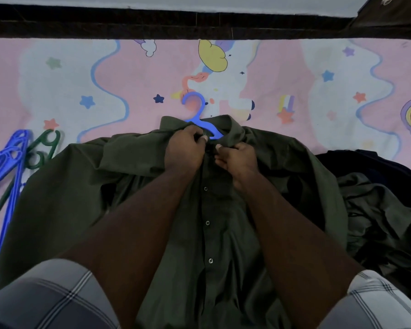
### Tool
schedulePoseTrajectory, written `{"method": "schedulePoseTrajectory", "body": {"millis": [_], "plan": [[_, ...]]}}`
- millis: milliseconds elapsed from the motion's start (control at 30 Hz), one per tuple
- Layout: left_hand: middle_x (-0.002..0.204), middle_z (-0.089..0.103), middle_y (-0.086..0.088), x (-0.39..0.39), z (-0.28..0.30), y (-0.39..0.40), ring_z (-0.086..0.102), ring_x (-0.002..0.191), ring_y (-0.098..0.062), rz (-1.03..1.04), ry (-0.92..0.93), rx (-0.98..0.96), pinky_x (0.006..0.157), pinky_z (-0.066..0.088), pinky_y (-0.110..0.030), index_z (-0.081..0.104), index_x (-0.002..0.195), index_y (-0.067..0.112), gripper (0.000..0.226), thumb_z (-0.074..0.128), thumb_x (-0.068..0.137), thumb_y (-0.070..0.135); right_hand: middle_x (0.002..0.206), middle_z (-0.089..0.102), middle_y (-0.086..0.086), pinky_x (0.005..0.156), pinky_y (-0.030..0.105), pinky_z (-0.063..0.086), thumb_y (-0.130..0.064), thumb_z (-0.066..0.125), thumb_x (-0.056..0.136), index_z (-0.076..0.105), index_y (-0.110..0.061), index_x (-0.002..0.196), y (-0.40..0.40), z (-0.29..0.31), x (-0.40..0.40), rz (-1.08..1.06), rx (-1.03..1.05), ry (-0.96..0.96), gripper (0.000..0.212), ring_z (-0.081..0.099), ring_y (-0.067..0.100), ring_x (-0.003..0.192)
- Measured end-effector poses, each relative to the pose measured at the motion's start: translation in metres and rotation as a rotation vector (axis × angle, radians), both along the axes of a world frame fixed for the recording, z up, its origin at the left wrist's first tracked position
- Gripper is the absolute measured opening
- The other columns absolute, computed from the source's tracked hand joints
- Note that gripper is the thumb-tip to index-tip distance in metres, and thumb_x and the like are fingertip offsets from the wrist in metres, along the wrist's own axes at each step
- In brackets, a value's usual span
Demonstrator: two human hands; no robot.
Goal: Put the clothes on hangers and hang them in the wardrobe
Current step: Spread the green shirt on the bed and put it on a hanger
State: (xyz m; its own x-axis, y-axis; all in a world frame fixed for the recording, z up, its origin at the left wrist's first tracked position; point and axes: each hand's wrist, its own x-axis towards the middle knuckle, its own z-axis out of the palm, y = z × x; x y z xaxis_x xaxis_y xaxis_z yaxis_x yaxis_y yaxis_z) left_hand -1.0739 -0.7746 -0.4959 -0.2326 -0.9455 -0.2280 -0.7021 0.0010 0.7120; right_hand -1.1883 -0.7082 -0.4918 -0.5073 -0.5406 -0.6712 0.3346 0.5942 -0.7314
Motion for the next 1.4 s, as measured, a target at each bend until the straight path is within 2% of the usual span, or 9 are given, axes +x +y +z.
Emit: {"method": "schedulePoseTrajectory", "body": {"millis": [100, 233, 400, 500, 600, 767, 1000, 1200, 1400], "plan": [[0.091, 0.069, 0.000, -0.010, 0.004, -0.004, 0.061, 0.085, -0.018, 0.003, -0.049, -0.014, 0.079, 0.050, -0.033, 0.066, 0.090, 0.015, 0.011, 0.065, 0.093, 0.025, 0.084, 0.070, 0.009, 0.064, 0.024, 0.057, -0.008, 0.074, 0.088, 0.070, -0.001, 0.100, 0.003, 0.003, -0.004, 0.044, 0.000, -0.011, 0.014, 0.066, 0.015, 0.070], [0.091, 0.067, -0.002, -0.015, 0.010, -0.006, 0.061, 0.087, -0.018, -0.007, -0.103, 0.008, 0.081, 0.049, -0.033, 0.063, 0.088, 0.013, 0.009, 0.063, 0.093, 0.020, 0.087, 0.073, 0.017, 0.059, 0.024, 0.056, -0.008, 0.078, 0.085, 0.070, 0.002, 0.101, 0.002, 0.008, -0.010, 0.042, 0.012, -0.018, 0.020, 0.065, 0.017, 0.064], [0.078, 0.065, 0.011, -0.001, 0.022, 0.005, 0.060, 0.075, -0.004, 0.004, 0.003, 0.053, 0.065, 0.039, -0.013, 0.065, 0.083, 0.015, 0.007, 0.066, 0.089, 0.019, 0.075, 0.069, 0.015, 0.061, 0.030, 0.059, -0.002, 0.076, 0.083, 0.067, 0.003, 0.089, -0.002, 0.014, 0.006, -0.063, -0.052, 0.003, 0.012, 0.066, 0.021, 0.062], [0.082, 0.070, 0.013, 0.009, 0.026, 0.010, 0.066, 0.080, -0.001, 0.024, 0.107, 0.136, 0.075, 0.051, -0.021, 0.070, 0.085, 0.020, 0.005, 0.069, 0.088, 0.015, 0.073, 0.071, 0.012, 0.070, 0.040, 0.063, -0.001, 0.077, 0.083, 0.067, -0.005, 0.075, -0.005, 0.016, 0.020, -0.046, -0.080, 0.050, 0.013, 0.073, 0.029, 0.071], [0.085, 0.074, 0.008, 0.017, 0.027, 0.014, 0.071, 0.084, -0.010, 0.086, 0.199, 0.225, 0.086, 0.059, -0.033, 0.071, 0.082, 0.025, 0.018, 0.069, 0.089, 0.009, 0.075, 0.074, 0.012, 0.075, 0.046, 0.063, -0.003, 0.079, 0.080, 0.070, -0.005, 0.075, -0.005, 0.015, 0.029, 0.012, -0.094, 0.053, 0.010, 0.075, 0.029, 0.075], [0.081, 0.076, -0.002, 0.024, 0.028, 0.016, 0.074, 0.080, -0.024, 0.138, 0.293, 0.296, 0.087, 0.060, -0.043, 0.071, 0.078, 0.025, 0.024, 0.070, 0.088, 0.004, 0.072, 0.075, 0.008, 0.079, 0.049, 0.062, -0.006, 0.078, 0.082, 0.070, -0.011, 0.069, 0.000, 0.017, 0.034, 0.086, -0.081, 0.098, 0.016, 0.076, 0.026, 0.076], [0.082, 0.072, -0.003, 0.028, 0.040, 0.022, 0.065, 0.063, -0.002, 0.226, 0.408, 0.378, 0.059, 0.050, -0.014, 0.073, 0.098, 0.004, 0.009, 0.068, 0.092, 0.001, 0.073, 0.075, 0.003, 0.079, 0.052, 0.060, -0.008, 0.070, 0.083, 0.072, -0.027, 0.067, 0.012, 0.026, 0.037, 0.211, -0.112, 0.235, 0.025, 0.073, 0.030, 0.079], [0.085, 0.075, -0.002, 0.033, 0.052, 0.026, 0.067, 0.061, 0.000, 0.184, 0.498, 0.500, 0.054, 0.049, -0.012, 0.075, 0.102, 0.005, 0.013, 0.071, 0.092, 0.013, 0.063, 0.071, -0.005, 0.072, 0.040, 0.061, -0.019, 0.078, 0.083, 0.074, -0.020, 0.071, 0.015, 0.032, 0.034, 0.275, -0.126, 0.348, 0.013, 0.067, 0.010, 0.061], [0.083, 0.072, -0.006, 0.036, 0.049, 0.024, 0.061, 0.059, -0.001, 0.195, 0.409, 0.431, 0.056, 0.049, -0.012, 0.072, 0.101, 0.002, 0.011, 0.071, 0.091, 0.007, 0.072, 0.074, 0.004, 0.071, 0.043, 0.062, -0.014, 0.082, 0.080, 0.071, -0.016, 0.071, 0.016, 0.030, 0.041, 0.191, -0.119, 0.192, 0.013, 0.072, 0.024, 0.068]]}}
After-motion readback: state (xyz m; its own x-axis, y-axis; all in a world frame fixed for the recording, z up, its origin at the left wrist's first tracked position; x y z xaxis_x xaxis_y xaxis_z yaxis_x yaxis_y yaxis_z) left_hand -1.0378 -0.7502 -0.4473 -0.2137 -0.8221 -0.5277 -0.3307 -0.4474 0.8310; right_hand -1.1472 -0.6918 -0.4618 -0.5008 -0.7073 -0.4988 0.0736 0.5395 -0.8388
